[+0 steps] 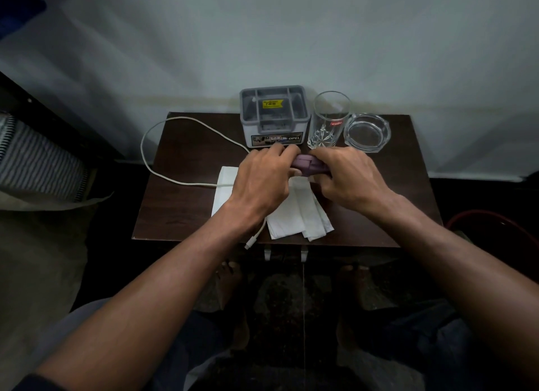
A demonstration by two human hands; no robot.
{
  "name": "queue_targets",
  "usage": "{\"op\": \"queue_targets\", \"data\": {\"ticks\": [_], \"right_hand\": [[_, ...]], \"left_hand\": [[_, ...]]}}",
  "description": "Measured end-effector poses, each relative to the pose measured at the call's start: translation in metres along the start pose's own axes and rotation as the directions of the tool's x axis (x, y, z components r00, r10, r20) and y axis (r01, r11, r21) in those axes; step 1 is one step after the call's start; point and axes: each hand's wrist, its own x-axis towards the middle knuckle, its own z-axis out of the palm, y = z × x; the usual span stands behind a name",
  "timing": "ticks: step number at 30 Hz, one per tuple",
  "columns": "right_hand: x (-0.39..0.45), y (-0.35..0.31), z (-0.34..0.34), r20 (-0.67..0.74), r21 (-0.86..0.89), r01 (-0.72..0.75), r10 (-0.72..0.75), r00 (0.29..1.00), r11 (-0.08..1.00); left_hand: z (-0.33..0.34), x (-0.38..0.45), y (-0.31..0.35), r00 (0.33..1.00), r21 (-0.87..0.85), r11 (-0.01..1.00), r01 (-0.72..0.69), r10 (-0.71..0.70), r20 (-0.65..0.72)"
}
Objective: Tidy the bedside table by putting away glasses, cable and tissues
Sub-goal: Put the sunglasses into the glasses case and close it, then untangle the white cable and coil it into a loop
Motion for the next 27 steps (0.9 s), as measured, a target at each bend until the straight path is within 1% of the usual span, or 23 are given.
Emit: {"op": "queue_targets", "data": {"ticks": [2,4,6,8,10,11,12,14,16,18,20,22,24,26,27], "right_hand": [[-0.001,0.002,-0.001,0.001,0.027,-0.027,0.027,1.000,0.999],[-0.002,0.006,-0.003,0.040,0.060,-0.050,0.048,0.998,0.997],[-0.003,0.009,-0.005,0.133,0.096,-0.080,0.067,0.989,0.992],[-0.002,0.010,-0.008,0.250,0.157,-0.158,0.115,0.961,0.975],[-0.001,0.016,-0.010,0.327,0.215,-0.282,0.203,0.923,0.935],[-0.001,0.020,-0.010,0.343,0.209,-0.330,0.246,0.906,0.921],[-0.001,0.024,-0.009,0.348,0.163,-0.363,0.291,0.891,0.917],[-0.004,0.029,-0.005,0.327,0.004,-0.394,0.371,0.869,0.919],[-0.010,0.028,0.000,0.283,-0.119,-0.403,0.420,0.862,0.907],[-0.014,0.025,0.002,0.250,-0.163,-0.420,0.449,0.858,0.893],[-0.015,0.024,0.000,0.240,-0.170,-0.431,0.462,0.854,0.886],[-0.014,0.023,-0.003,0.241,-0.180,-0.440,0.473,0.847,0.880],[-0.012,0.021,-0.007,0.211,-0.215,-0.441,0.482,0.850,0.871],[-0.010,0.017,-0.011,0.129,-0.274,-0.408,0.454,0.882,0.871],[-0.009,0.014,-0.011,0.078,-0.299,-0.369,0.408,0.910,0.880]], "left_hand": [[0.000,0.001,0.002,1.000,-0.021,1.000,-0.003,0.003,-0.009],[0.000,0.003,0.004,1.000,-0.057,0.998,-0.009,0.009,-0.002],[0.002,0.004,0.007,0.999,-0.078,0.996,-0.045,0.046,0.014],[0.005,0.004,0.013,0.995,-0.108,0.991,-0.074,0.080,0.054],[0.004,0.006,0.020,0.995,-0.160,0.986,-0.037,0.052,0.089],[0.003,0.008,0.022,0.994,-0.175,0.984,0.008,0.011,0.106],[0.002,0.011,0.023,0.991,-0.178,0.982,0.067,-0.044,0.130],[0.000,0.016,0.023,0.972,-0.152,0.973,0.176,-0.148,0.181],[-0.002,0.020,0.020,0.956,-0.114,0.965,0.234,-0.207,0.209],[-0.004,0.022,0.018,0.928,-0.075,0.952,0.297,-0.269,0.256],[-0.007,0.023,0.016,0.892,-0.036,0.936,0.350,-0.322,0.317],[-0.010,0.023,0.012,0.866,-0.003,0.927,0.375,-0.349,0.357],[-0.013,0.022,0.005,0.851,0.011,0.919,0.394,-0.369,0.373],[-0.017,0.021,-0.002,0.838,0.013,0.909,0.417,-0.390,0.381],[-0.019,0.020,-0.005,0.834,0.009,0.905,0.425,-0.395,0.386]]}}
